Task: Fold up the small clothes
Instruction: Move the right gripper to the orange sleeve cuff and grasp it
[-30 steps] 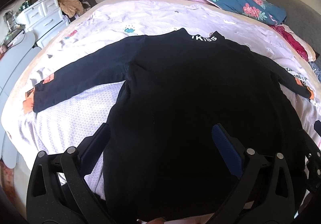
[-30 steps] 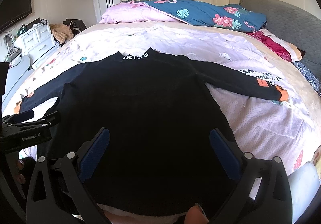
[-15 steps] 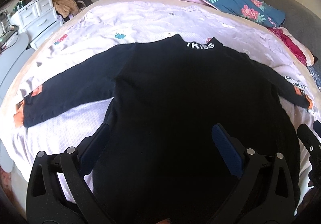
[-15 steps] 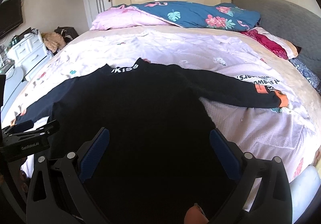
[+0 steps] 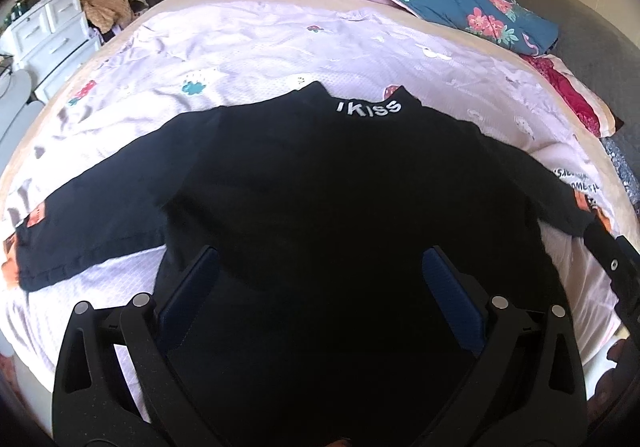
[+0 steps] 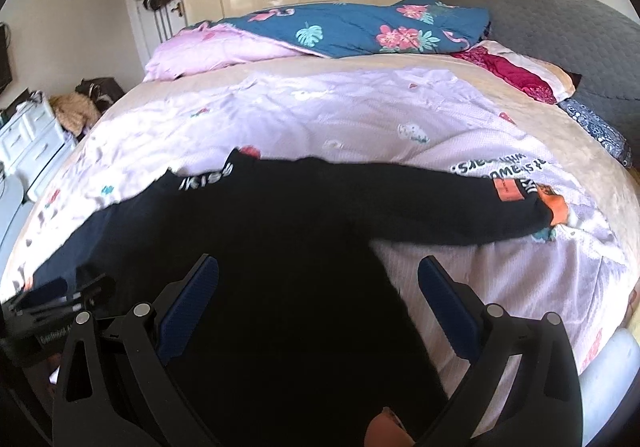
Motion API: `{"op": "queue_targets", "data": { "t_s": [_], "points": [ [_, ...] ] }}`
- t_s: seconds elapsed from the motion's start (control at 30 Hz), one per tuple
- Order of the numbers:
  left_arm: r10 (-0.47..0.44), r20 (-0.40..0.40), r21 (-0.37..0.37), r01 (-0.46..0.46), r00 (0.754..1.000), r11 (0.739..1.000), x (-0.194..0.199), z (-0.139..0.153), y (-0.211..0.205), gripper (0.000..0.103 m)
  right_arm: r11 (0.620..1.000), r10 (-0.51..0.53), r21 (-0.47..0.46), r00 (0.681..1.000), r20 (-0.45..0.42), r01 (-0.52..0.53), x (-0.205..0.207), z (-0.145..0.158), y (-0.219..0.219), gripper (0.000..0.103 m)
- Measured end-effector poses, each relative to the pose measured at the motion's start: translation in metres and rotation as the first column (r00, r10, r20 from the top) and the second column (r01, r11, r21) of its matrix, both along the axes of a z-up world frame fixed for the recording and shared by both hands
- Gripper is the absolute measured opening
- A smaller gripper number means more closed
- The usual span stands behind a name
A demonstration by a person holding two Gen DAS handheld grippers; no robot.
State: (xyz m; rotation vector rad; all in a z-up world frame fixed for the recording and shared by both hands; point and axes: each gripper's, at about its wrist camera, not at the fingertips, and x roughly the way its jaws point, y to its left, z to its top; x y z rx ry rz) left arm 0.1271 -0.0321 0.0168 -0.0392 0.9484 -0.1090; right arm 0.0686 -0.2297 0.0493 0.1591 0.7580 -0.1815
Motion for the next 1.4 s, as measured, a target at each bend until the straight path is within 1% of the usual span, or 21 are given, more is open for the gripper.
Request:
{"op": "queue_targets", "data": {
  "t_s": [0.1,0.37,0.47,0.57,0.73,0.87,0.93,1.07,1.13,1.33,1.37,1.4],
  "points": [
    [0.000,0.004,0.003,0.000,1.000,1.000,0.012,0.002,-0.008,0.095,1.000,-0.024,-0.003,1.000,0.003,0.024,0.015,0.003,-0.007,0.099],
    [-0.007,0.009,0.011,0.007,1.000,1.000,0.043,0.009,-0.025,0.095,0.992,-0.122,0.045,0.992,0.006,0.122,0.049,0.008,-0.035,0.099],
    [-0.010,-0.003,0.006,0.010,1.000,1.000,0.057,0.007,-0.030,0.095,0.986,-0.157,0.054,0.988,0.007,0.156,0.058,0.007,-0.046,0.099],
    [-0.027,-0.009,-0.030,0.027,1.000,0.999,0.069,0.007,-0.035,0.095,0.978,-0.194,0.074,0.981,0.003,0.193,0.067,0.005,-0.059,0.099],
    [-0.043,-0.010,-0.023,0.043,0.999,0.999,0.085,0.006,-0.047,0.095,0.959,-0.271,0.083,0.963,0.010,0.269,0.078,0.004,-0.085,0.099],
    [-0.057,-0.020,-0.014,0.056,0.998,0.998,0.095,0.002,-0.057,0.095,0.920,-0.378,0.115,0.926,0.017,0.374,0.079,-0.001,-0.120,0.099],
    [-0.064,-0.019,-0.004,0.064,0.998,0.998,0.098,-0.001,-0.064,0.095,0.895,-0.432,0.131,0.902,0.013,0.426,0.076,-0.006,-0.138,0.099],
    [-0.087,-0.030,0.004,0.087,0.996,0.996,0.102,-0.008,-0.076,0.095,0.840,-0.522,0.159,0.852,-0.026,0.520,0.067,-0.024,-0.177,0.099],
    [-0.094,-0.036,0.011,0.095,0.995,0.995,0.105,-0.013,-0.084,0.095,0.805,-0.569,0.175,0.821,-0.046,0.567,0.061,-0.033,-0.196,0.099],
    [-0.120,-0.051,0.015,0.121,0.991,0.993,0.111,-0.023,-0.106,0.095,0.731,-0.640,0.217,0.760,-0.113,0.647,0.048,-0.061,-0.235,0.099],
    [-0.124,-0.053,0.018,0.126,0.991,0.992,0.111,-0.024,-0.110,0.095,0.711,-0.655,0.230,0.745,-0.129,0.665,0.044,-0.067,-0.243,0.099],
    [-0.132,-0.056,0.024,0.133,0.990,0.991,0.113,-0.025,-0.116,0.095,0.701,-0.660,0.242,0.739,-0.135,0.671,0.042,-0.070,-0.248,0.099]
  ]
}}
